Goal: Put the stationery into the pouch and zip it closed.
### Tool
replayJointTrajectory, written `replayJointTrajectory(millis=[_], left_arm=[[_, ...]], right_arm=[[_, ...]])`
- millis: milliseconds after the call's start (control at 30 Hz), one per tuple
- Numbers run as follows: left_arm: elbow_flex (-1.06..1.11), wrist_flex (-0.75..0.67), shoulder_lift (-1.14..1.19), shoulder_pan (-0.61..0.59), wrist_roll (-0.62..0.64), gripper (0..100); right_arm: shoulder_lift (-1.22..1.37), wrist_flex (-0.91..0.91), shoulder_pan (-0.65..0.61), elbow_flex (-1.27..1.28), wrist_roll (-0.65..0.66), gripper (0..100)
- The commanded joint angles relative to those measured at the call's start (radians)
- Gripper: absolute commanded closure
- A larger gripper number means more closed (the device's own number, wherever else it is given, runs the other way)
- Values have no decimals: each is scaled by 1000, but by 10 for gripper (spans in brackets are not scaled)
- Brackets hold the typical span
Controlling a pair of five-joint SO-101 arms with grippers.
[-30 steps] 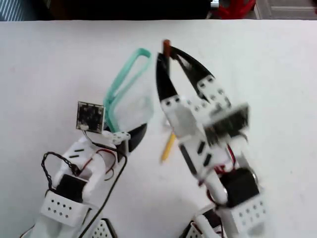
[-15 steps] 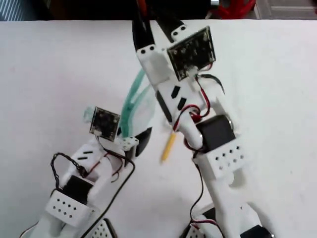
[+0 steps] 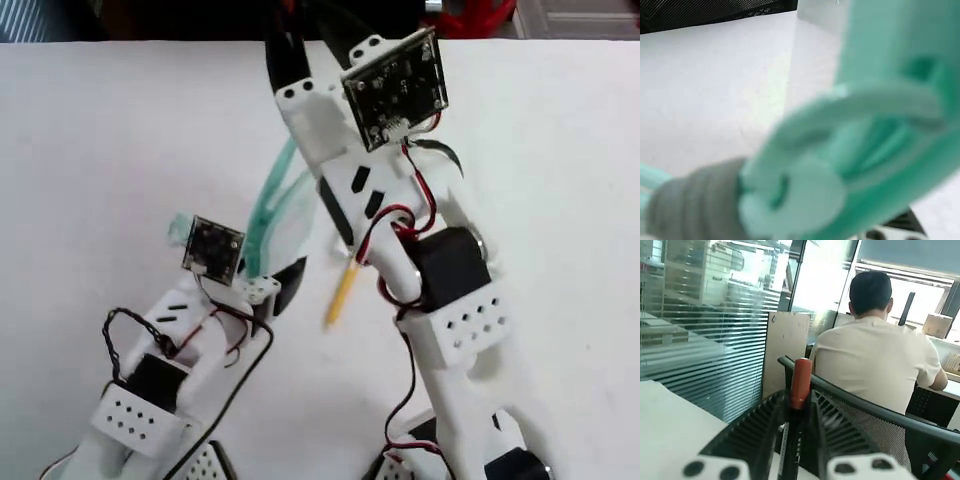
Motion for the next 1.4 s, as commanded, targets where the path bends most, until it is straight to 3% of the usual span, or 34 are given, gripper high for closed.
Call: replayJointTrajectory(millis=[0,333,833,1367], left_arm=[[-9,-25,8,13,-3,768],[-9,-25,8,13,-5,767],[-9,-25,8,13,-6,769],[-11,-25,8,12,0,766]], right_arm=[[10,50,16,-31,3,980],[-1,-194,8,34,3,981],[50,-199,16,224,5,981],[-352,-179,24,603,11,967]])
